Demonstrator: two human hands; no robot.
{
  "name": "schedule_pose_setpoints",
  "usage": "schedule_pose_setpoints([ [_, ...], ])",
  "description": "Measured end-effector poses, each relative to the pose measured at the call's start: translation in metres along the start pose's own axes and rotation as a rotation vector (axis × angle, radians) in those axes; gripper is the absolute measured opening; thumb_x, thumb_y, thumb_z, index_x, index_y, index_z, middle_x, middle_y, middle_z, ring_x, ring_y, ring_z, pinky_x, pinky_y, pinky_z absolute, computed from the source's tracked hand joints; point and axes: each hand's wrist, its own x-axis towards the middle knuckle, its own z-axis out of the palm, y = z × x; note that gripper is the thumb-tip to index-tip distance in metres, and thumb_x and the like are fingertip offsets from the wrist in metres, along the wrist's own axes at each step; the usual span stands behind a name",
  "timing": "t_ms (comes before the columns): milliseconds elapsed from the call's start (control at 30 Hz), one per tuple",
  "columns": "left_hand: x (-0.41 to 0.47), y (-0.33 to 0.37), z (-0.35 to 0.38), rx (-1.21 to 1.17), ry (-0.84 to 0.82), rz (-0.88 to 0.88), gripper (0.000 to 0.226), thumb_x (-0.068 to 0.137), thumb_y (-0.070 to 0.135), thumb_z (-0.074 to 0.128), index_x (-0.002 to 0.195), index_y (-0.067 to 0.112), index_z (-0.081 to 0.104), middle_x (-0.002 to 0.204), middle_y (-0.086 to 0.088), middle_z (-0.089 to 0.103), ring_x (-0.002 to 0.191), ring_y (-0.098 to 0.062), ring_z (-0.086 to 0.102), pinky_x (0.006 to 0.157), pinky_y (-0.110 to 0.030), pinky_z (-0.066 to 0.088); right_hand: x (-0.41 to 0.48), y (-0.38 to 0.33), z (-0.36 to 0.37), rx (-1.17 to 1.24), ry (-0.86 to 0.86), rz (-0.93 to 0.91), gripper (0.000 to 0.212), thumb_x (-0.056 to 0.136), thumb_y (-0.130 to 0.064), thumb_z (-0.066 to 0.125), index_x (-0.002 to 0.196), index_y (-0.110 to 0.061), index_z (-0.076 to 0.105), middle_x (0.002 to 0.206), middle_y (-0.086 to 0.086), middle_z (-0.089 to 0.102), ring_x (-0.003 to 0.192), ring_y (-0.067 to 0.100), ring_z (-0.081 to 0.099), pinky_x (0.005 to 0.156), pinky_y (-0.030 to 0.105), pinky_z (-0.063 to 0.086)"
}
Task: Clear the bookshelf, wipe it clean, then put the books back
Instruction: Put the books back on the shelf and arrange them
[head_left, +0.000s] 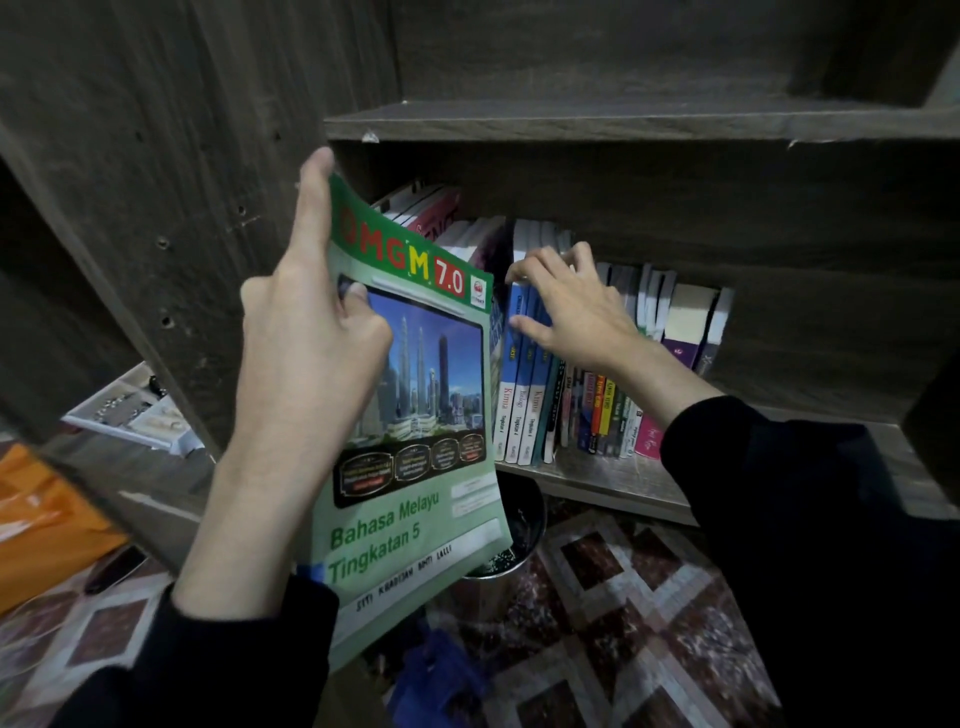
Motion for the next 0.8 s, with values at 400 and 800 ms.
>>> schedule_pose_setpoints([
  [400, 0.012, -0.026, 0.109, -0.176, 0.328, 0.369, 0.070, 0.086, -0.008, 0.049, 0.146, 0.016, 0.021, 0.145, 0.012, 0.041, 0.049, -0.005, 0.044, 0.057, -0.016, 0.042, 0.009, -0.009, 0.004, -0.034, 0.008, -0.043, 0.043, 0.091, -0.041, 0.057, 0.128, -0.024, 0.042, 0.131, -0.006, 0.039, 0.122, 0.022, 0.029, 0.066, 0.032, 0.044],
  [800, -0.071, -0.106, 0.226, -0.203, 0.150, -0.005, 0.063, 0.101, 0.044, 0.025, 0.150, 0.033, -0.013, 0.153, -0.008, 0.013, 0.139, -0.023, 0.017, 0.114, -0.039, 0.013, 0.011, -0.014, 0.018, -0.115, 0.081, -0.131, 0.051, 0.093, -0.040, 0.054, 0.139, -0.025, 0.037, 0.137, -0.006, 0.038, 0.121, 0.021, 0.030, 0.059, 0.031, 0.046],
])
